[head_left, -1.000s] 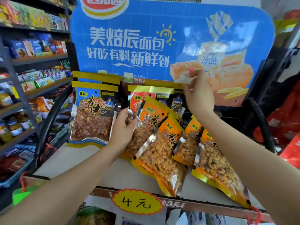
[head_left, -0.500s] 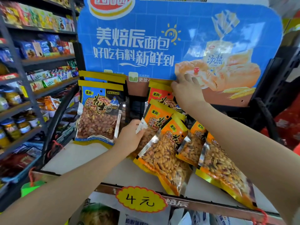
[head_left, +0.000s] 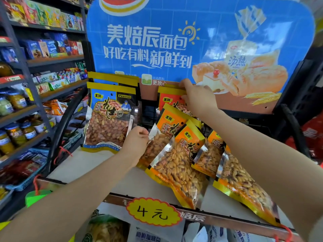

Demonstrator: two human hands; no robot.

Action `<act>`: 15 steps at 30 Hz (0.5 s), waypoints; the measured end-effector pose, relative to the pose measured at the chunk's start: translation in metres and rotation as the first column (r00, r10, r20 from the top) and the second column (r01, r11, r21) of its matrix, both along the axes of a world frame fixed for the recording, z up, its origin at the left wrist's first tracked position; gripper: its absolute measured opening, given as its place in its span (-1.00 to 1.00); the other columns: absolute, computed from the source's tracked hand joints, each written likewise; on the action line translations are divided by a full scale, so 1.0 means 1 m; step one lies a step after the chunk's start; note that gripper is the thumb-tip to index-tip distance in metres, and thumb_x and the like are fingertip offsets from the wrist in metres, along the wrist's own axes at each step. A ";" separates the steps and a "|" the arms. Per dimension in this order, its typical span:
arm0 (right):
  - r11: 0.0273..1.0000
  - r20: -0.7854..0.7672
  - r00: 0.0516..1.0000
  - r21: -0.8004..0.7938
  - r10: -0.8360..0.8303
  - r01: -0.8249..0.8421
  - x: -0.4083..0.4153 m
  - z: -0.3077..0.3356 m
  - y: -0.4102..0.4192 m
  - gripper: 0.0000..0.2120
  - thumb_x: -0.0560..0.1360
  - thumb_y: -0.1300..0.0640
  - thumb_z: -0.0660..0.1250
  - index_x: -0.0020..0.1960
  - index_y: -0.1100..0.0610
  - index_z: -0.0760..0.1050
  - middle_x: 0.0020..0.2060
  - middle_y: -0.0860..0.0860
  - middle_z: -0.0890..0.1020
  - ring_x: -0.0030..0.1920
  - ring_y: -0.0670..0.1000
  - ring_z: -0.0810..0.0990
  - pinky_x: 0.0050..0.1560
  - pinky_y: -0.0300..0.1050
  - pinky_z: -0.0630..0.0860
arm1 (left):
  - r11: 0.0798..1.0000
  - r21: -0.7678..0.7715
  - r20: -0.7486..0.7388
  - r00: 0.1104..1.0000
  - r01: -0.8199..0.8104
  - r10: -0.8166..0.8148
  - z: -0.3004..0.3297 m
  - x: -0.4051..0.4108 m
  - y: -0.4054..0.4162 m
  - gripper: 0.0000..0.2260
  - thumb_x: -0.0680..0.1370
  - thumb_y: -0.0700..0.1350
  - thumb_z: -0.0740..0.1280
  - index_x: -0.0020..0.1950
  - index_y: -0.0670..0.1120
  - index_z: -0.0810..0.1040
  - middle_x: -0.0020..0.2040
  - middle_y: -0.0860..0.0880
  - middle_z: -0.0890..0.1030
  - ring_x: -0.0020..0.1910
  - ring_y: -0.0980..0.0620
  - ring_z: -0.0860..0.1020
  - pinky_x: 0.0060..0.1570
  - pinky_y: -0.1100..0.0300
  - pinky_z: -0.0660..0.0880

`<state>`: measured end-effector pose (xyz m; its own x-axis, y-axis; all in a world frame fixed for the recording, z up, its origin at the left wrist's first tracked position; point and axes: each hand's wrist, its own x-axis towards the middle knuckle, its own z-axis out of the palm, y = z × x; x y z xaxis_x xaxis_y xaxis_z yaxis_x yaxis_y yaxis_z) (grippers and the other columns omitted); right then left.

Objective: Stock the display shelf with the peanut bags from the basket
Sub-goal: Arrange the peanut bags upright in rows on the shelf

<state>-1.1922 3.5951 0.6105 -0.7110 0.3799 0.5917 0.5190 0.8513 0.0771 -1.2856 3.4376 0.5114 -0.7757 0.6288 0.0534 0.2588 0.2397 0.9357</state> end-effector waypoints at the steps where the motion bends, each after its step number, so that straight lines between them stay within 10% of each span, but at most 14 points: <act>1: 1.000 -0.020 1.000 -0.013 0.017 -0.018 0.000 0.004 0.000 -0.72 0.57 0.17 0.17 0.26 0.15 0.28 -0.12 0.20 0.64 -0.11 0.27 0.55 -0.10 -0.01 0.33 | 0.998 0.055 -0.011 1.000 -0.013 0.014 0.000 0.001 0.000 -0.78 0.58 -0.33 0.15 -0.15 -0.04 0.43 -0.11 -0.08 0.52 -0.24 0.06 0.43 -0.34 0.29 0.32; 10: 0.970 -0.198 0.975 -0.200 0.100 -0.140 -0.020 0.017 0.001 -0.75 0.54 0.14 0.23 0.18 0.18 0.35 -0.23 0.20 0.59 -0.14 0.24 0.57 -0.23 -0.06 0.30 | 0.941 0.334 -0.240 0.962 -0.042 0.128 0.003 0.001 -0.014 -0.69 0.59 -0.36 0.10 -0.15 -0.10 0.57 -0.13 0.04 0.56 -0.10 0.34 0.46 -0.07 0.55 0.31; 15: 0.941 -0.036 0.972 -0.242 0.233 -0.235 -0.037 0.014 -0.009 -0.76 0.57 0.20 0.14 0.20 0.19 0.45 0.06 0.22 0.61 0.07 0.23 0.55 -0.05 0.04 0.48 | 0.964 0.261 -0.272 0.954 -0.051 0.124 0.002 0.001 -0.017 -0.76 0.57 -0.36 0.15 -0.04 -0.17 0.59 -0.07 0.01 0.55 0.02 0.03 0.52 -0.05 0.38 0.41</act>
<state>-1.2288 3.5857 0.6243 -0.7936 0.3359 0.5073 0.3028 0.9412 -0.1496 -1.2843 3.4207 0.5136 -0.7563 0.4977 0.4246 0.5103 0.0428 0.8589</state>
